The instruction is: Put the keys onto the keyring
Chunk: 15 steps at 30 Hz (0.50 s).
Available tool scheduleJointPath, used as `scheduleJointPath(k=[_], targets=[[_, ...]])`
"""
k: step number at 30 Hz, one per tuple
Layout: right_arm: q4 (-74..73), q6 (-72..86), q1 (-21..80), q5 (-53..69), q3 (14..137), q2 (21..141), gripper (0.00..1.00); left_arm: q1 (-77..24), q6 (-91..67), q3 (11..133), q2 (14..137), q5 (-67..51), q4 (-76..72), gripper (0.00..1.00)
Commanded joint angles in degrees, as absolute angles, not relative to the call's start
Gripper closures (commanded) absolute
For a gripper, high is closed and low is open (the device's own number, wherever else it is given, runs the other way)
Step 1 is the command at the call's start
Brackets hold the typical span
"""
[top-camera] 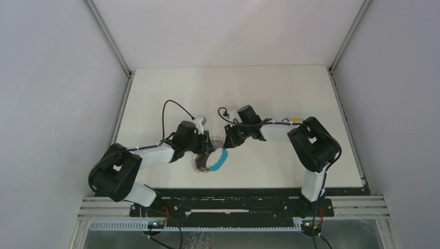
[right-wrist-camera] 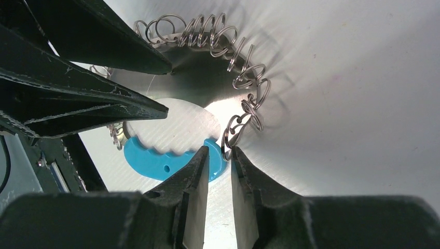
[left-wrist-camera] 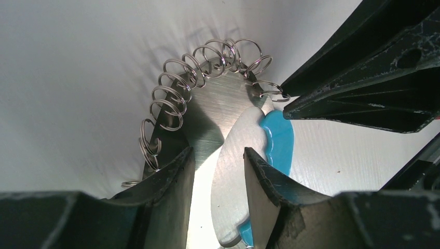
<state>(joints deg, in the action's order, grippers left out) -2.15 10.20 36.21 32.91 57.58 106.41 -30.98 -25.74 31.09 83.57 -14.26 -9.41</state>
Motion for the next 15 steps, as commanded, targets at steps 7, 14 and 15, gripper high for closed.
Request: scheduleJointPath(k=[7, 14, 15], targets=[[-2.9, 10.5, 37.4, 28.8, 58.9, 104.1, 0.82, -30.8, -24.2, 30.8, 83.3, -13.9, -8.4, 0.55], [-4.6, 9.1, 38.8, 25.9, 58.9, 103.2, 0.80, -30.8, -24.2, 30.8, 83.5, -14.0, -8.3, 0.55], [-4.6, 8.7, 39.2, 25.9, 58.9, 103.0, 0.80, -30.8, -24.2, 30.9, 83.6, -14.0, -8.3, 0.55]])
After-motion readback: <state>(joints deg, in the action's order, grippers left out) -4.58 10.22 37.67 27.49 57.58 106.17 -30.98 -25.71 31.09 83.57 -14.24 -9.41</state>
